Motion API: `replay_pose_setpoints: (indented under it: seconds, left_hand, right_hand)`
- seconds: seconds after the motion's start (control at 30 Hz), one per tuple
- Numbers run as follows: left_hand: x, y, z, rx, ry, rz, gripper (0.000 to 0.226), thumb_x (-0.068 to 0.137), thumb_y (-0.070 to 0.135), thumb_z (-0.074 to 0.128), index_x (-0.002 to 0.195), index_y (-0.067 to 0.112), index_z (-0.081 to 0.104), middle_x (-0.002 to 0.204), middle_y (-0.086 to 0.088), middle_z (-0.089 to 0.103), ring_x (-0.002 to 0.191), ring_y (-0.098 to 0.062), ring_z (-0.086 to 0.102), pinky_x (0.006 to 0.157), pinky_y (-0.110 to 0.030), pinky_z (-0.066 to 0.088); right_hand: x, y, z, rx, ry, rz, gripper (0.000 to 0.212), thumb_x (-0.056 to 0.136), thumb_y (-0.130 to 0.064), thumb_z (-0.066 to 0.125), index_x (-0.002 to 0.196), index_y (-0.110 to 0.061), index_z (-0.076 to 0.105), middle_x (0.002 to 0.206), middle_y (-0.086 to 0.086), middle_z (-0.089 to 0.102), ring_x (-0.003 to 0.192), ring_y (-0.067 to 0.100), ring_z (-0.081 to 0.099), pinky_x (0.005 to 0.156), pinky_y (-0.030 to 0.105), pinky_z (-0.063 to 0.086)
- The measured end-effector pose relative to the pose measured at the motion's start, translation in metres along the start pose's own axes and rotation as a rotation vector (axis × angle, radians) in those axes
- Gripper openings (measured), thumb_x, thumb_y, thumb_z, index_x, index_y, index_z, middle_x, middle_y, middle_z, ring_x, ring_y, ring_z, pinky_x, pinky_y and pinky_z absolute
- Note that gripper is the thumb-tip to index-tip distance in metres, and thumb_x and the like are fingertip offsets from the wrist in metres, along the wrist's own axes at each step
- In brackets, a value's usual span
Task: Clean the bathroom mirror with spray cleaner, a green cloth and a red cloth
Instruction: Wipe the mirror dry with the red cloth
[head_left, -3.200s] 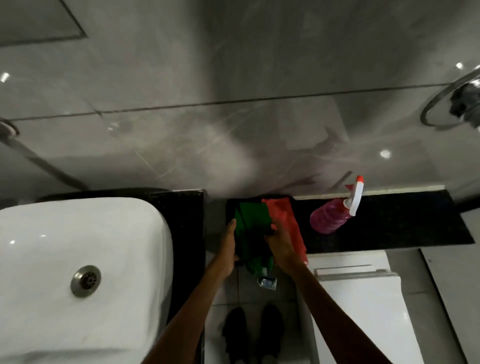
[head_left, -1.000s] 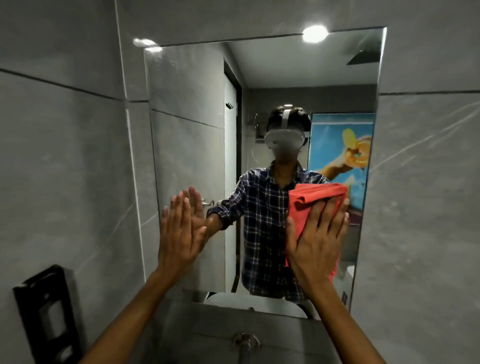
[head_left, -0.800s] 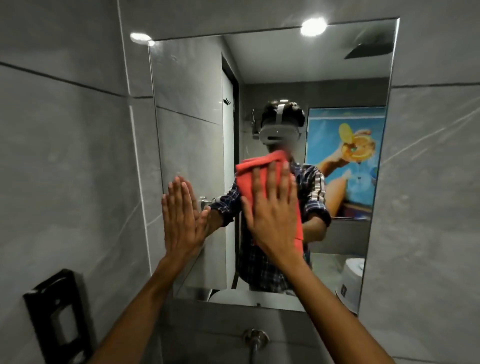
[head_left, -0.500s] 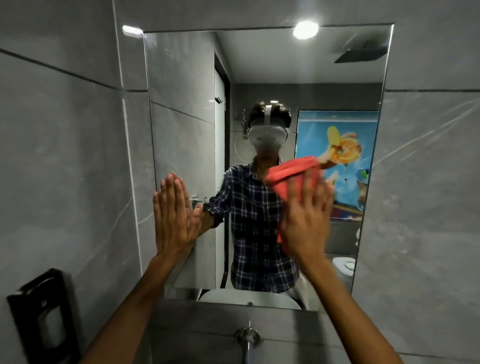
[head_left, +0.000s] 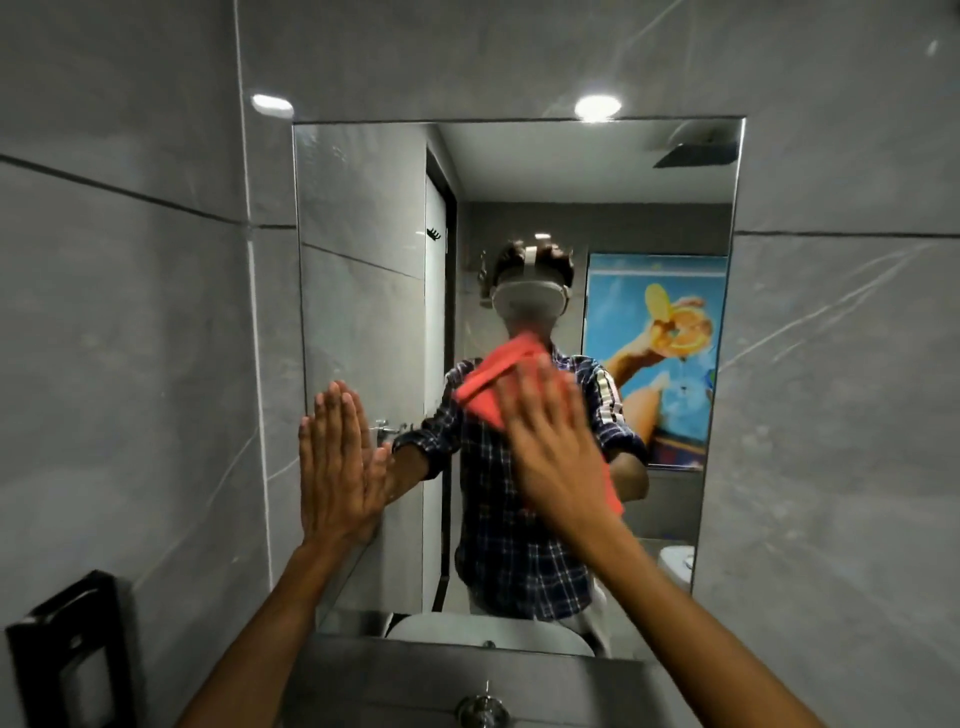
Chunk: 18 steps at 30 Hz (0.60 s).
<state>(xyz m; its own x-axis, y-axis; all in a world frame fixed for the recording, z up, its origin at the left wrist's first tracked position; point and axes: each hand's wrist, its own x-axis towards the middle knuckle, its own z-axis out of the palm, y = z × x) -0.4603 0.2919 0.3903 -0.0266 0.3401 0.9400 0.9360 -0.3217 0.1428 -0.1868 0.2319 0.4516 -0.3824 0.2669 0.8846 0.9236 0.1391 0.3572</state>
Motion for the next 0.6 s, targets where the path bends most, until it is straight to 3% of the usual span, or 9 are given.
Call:
replay_pose_setpoints:
  seconds: [0.03, 0.1, 0.2, 0.27, 0.33, 0.4, 0.43, 0.5, 0.6]
  left_hand:
    - [0.0, 0.0, 0.0, -0.009, 0.0, -0.007, 0.071, 0.107, 0.046, 0.014, 0.167, 0.01, -0.001, 0.178, -0.011, 0.002, 0.165, -0.028, 0.004, 0.134, -0.05, 0.006]
    - [0.0, 0.0, 0.001, -0.01, -0.009, -0.011, 0.073, 0.106, 0.047, 0.015, 0.167, 0.009, -0.001, 0.178, -0.012, 0.001, 0.165, -0.028, 0.004, 0.134, -0.051, 0.006]
    - [-0.001, -0.001, 0.002, 0.011, 0.003, 0.008, 0.074, 0.106, 0.047, 0.017, 0.166, 0.008, 0.0, 0.178, -0.012, 0.0, 0.165, -0.03, 0.006, 0.133, -0.052, 0.007]
    - [-0.001, -0.002, 0.002, 0.027, 0.015, 0.025, 0.073, 0.106, 0.046, 0.017, 0.166, 0.008, -0.001, 0.177, -0.014, 0.001, 0.165, -0.031, 0.006, 0.133, -0.053, 0.009]
    - [-0.001, 0.002, 0.0, 0.033, 0.031, 0.036, 0.072, 0.107, 0.046, 0.016, 0.166, 0.009, -0.001, 0.177, -0.013, -0.001, 0.165, -0.03, 0.005, 0.133, -0.052, 0.007]
    - [0.0, 0.004, -0.002, 0.046, 0.026, 0.036, 0.072, 0.107, 0.046, 0.016, 0.166, 0.008, 0.0, 0.177, -0.014, 0.0, 0.165, -0.031, 0.004, 0.133, -0.051, 0.007]
    - [-0.001, 0.004, -0.003, 0.05, 0.014, 0.032, 0.072, 0.107, 0.045, 0.017, 0.166, 0.007, 0.001, 0.177, -0.016, 0.003, 0.164, -0.032, 0.005, 0.133, -0.052, 0.007]
    - [-0.001, 0.003, -0.003, 0.044, -0.01, 0.018, 0.073, 0.106, 0.046, 0.017, 0.166, 0.005, 0.004, 0.176, -0.019, 0.006, 0.164, -0.034, 0.008, 0.133, -0.053, 0.009]
    - [0.0, 0.002, -0.002, 0.044, -0.018, 0.007, 0.074, 0.106, 0.046, 0.016, 0.166, 0.004, 0.005, 0.177, -0.017, 0.004, 0.164, -0.033, 0.007, 0.133, -0.053, 0.009]
  right_hand:
    - [0.002, 0.024, -0.006, -0.012, 0.036, 0.178, 0.101, 0.085, -0.004, 0.06, 0.165, -0.01, -0.002, 0.173, 0.019, -0.01, 0.161, 0.035, -0.009, 0.13, 0.059, 0.004]
    - [0.034, 0.066, -0.021, 0.001, 0.118, 0.558, 0.092, 0.099, -0.02, 0.057, 0.165, -0.012, -0.006, 0.173, 0.019, -0.007, 0.161, 0.039, -0.003, 0.13, 0.061, 0.008]
    - [0.121, 0.084, -0.048, 0.091, 0.293, 0.833, 0.071, 0.107, -0.035, 0.038, 0.164, -0.012, 0.002, 0.172, 0.022, 0.006, 0.16, 0.042, 0.004, 0.128, 0.063, 0.016]
    - [0.163, 0.065, -0.053, 0.09, 0.312, 0.731, 0.067, 0.104, -0.026, 0.04, 0.164, -0.01, 0.013, 0.171, 0.024, 0.014, 0.159, 0.042, 0.007, 0.129, 0.06, 0.016]
    - [0.163, 0.039, -0.042, 0.023, 0.243, 0.324, 0.074, 0.097, -0.015, 0.049, 0.164, -0.009, 0.017, 0.17, 0.024, 0.016, 0.159, 0.043, 0.012, 0.13, 0.057, 0.012]
    - [0.128, 0.03, -0.033, -0.021, 0.107, -0.025, 0.084, 0.096, -0.017, 0.055, 0.165, -0.01, 0.007, 0.173, 0.021, 0.007, 0.16, 0.04, 0.007, 0.131, 0.056, 0.009]
    - [0.106, 0.038, -0.03, -0.031, 0.059, -0.072, 0.088, 0.098, -0.022, 0.055, 0.165, -0.011, 0.0, 0.173, 0.019, 0.002, 0.161, 0.037, 0.003, 0.131, 0.056, 0.007]
    - [0.076, 0.063, -0.029, -0.005, 0.067, 0.113, 0.09, 0.1, -0.027, 0.054, 0.165, -0.011, -0.006, 0.173, 0.018, -0.004, 0.161, 0.035, -0.001, 0.131, 0.054, 0.004]
    - [0.098, 0.098, -0.039, 0.029, 0.219, 0.626, 0.081, 0.103, -0.021, 0.05, 0.165, -0.012, -0.002, 0.173, 0.019, -0.001, 0.161, 0.04, 0.0, 0.131, 0.058, 0.009]
